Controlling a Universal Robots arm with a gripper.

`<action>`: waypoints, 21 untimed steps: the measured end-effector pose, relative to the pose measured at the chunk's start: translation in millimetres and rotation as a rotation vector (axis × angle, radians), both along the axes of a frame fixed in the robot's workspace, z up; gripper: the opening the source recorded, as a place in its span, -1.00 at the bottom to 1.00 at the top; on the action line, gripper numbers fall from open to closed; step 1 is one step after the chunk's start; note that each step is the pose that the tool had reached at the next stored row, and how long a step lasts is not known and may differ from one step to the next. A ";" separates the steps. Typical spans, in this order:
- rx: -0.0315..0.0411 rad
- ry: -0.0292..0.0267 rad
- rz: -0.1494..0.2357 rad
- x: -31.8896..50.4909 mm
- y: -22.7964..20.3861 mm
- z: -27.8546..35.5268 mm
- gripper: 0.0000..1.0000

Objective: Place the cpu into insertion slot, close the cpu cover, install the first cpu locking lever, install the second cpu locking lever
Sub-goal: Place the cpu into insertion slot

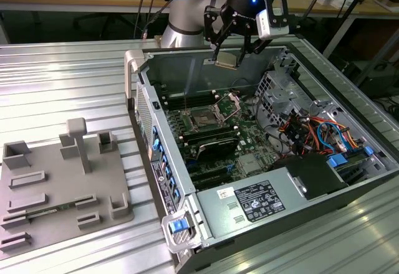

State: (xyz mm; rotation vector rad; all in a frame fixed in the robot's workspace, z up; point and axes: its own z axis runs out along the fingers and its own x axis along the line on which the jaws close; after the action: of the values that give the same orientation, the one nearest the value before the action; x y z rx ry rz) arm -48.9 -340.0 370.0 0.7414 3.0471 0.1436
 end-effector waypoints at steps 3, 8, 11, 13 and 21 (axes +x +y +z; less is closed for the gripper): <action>0.0000 0.0000 -0.005 0.0 0.0 0.0 0.09; 0.0000 0.0000 -0.008 0.0 0.0 0.0 0.09; 0.0000 0.0000 -0.009 0.0 0.0 0.0 0.09; 0.0000 0.0000 -0.010 0.0 0.0 0.0 0.09; 0.0000 -0.0001 -0.022 0.0 0.0 0.0 0.09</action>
State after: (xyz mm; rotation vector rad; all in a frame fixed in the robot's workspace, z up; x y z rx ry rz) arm -48.9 -340.1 370.0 0.7740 3.0379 0.1435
